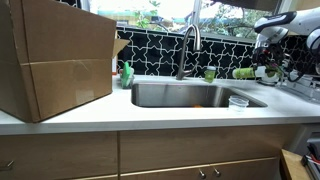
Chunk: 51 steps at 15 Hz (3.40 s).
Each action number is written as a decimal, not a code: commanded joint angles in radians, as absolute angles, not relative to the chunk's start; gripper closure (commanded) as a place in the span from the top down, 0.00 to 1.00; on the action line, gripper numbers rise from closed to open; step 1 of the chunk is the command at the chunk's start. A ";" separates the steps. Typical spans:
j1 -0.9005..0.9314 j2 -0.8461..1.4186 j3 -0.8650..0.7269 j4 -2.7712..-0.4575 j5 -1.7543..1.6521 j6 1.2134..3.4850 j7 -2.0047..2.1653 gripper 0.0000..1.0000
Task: Put the bigger green bottle in an upright position
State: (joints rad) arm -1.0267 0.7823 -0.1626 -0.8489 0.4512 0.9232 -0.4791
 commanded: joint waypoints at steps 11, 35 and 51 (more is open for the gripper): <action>-1.048 0.923 -0.162 -0.692 0.583 0.903 -0.237 0.38; -0.941 0.837 -0.253 -0.841 0.212 1.531 -0.794 1.00; -0.864 0.777 -0.234 -0.963 0.105 1.647 -0.974 1.00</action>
State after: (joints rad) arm -0.8537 0.7680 -0.2492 -0.9361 0.0620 1.6683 -1.0121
